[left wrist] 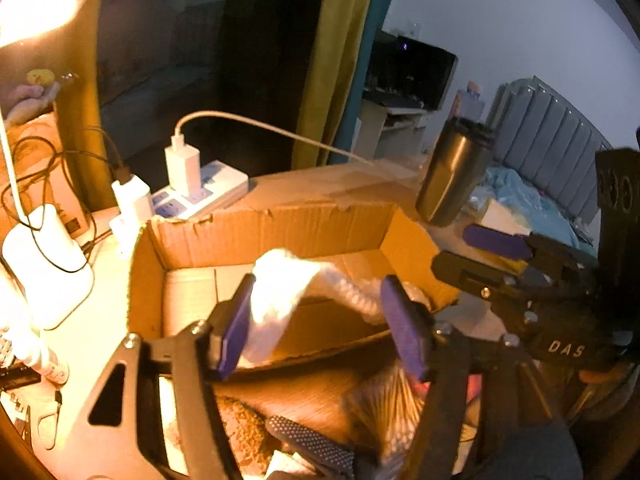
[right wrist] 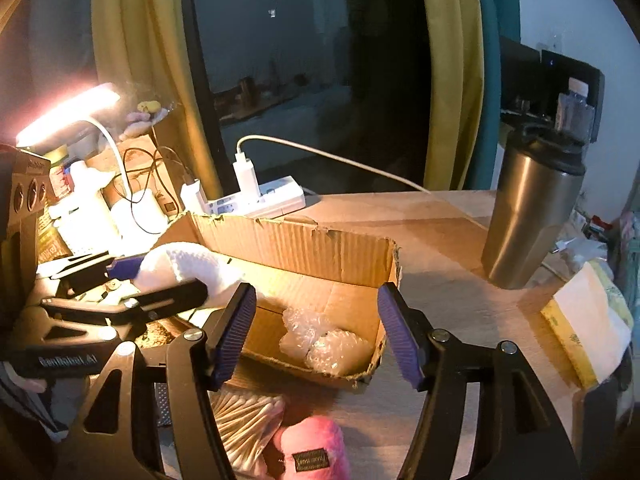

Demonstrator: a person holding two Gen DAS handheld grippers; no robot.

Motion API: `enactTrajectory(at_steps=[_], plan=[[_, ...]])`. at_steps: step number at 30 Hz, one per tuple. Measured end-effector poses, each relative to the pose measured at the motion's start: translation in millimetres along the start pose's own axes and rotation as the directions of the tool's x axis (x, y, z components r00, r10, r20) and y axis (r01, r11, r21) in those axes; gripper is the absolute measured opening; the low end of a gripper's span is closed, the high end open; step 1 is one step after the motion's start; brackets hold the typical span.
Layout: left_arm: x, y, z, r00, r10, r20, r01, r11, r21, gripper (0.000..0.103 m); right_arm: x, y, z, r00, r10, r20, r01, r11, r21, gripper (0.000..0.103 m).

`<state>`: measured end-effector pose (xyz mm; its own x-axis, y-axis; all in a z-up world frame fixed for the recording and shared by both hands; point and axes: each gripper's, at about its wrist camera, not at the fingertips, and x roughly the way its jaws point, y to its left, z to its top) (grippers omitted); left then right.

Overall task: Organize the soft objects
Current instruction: 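Open the right gripper to drop the bubble wrap in the box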

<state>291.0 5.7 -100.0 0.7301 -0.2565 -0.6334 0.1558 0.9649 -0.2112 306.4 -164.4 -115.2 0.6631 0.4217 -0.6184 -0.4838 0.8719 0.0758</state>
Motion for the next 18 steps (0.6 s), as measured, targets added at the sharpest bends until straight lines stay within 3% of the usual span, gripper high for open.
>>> enactTrajectory(at_steps=[14, 18], plan=[[-52.3, -4.0, -9.3, 0.997, 0.001, 0.083, -0.001, 1.000, 0.004, 0.065, -49.8, 14.3, -7.8, 0.998, -0.037, 0.050, 0.038, 0.999, -0.018, 0.067], [-63.2, -5.6, -14.4, 0.995, -0.007, 0.102, 0.006, 1.000, 0.016, 0.070, -61.3, 19.1, -11.1, 0.997, -0.045, 0.061, 0.046, 0.999, -0.021, 0.067]])
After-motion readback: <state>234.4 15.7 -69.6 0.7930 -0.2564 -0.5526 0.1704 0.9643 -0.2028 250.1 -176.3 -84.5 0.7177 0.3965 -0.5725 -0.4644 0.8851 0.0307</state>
